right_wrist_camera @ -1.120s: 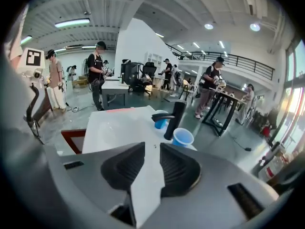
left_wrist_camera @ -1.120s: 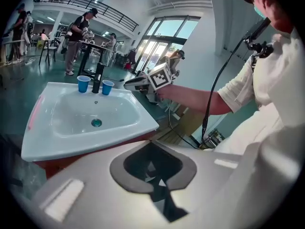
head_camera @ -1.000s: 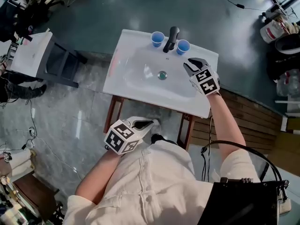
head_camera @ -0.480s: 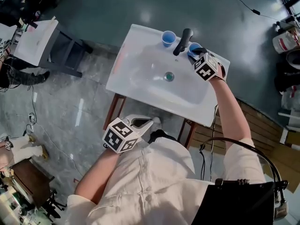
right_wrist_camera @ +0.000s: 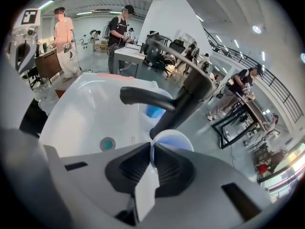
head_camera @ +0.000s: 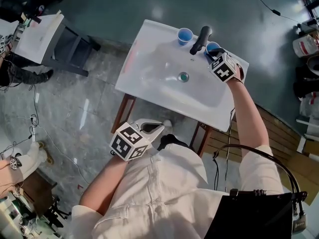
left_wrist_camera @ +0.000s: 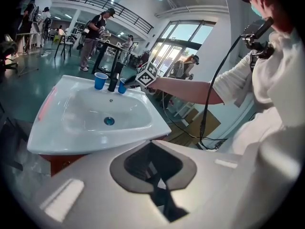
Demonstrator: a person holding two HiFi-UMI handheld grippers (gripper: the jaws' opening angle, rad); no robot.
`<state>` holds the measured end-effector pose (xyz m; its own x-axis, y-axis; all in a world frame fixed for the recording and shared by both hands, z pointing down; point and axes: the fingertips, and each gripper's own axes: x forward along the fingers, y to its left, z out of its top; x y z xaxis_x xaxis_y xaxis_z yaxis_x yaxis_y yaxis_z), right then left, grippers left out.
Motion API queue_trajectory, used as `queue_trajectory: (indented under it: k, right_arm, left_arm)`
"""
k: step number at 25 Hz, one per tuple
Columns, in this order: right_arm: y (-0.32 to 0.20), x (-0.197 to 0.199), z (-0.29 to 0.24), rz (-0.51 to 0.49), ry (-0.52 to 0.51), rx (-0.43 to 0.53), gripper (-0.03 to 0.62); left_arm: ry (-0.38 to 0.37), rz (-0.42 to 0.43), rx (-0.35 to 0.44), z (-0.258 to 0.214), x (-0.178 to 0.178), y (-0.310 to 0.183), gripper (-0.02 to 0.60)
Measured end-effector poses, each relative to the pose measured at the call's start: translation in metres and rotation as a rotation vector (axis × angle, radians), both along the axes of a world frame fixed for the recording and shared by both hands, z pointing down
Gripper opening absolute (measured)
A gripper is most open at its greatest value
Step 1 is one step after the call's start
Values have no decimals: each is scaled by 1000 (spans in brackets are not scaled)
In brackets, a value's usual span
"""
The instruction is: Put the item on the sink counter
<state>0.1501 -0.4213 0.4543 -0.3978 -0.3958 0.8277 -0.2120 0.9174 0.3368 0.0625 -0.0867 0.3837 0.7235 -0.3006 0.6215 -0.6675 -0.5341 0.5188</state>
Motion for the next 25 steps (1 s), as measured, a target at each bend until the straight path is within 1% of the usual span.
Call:
queue_trajectory:
  k: [8,13,15,18,25]
  right_arm:
    - [43,-3,-16,14,-2,-16,21]
    - [84,-9,-29,43,-16,-27,21]
    - [104,-15,-35,53,-23,-29,21]
    - [138,-27,-45,42,-15,-24,21]
    - [236,-72,-59,51,-47,-27,20]
  left_arm:
    - [9,41,26,-6,-11,21,5]
    - [15,85,38,-11,-19,46,5]
    - [8,111,40,-12,-25,58,5]
    - [-7,150,43,-14,-35,78,5]
    - [-4,233,69,-18,-64,140,5]
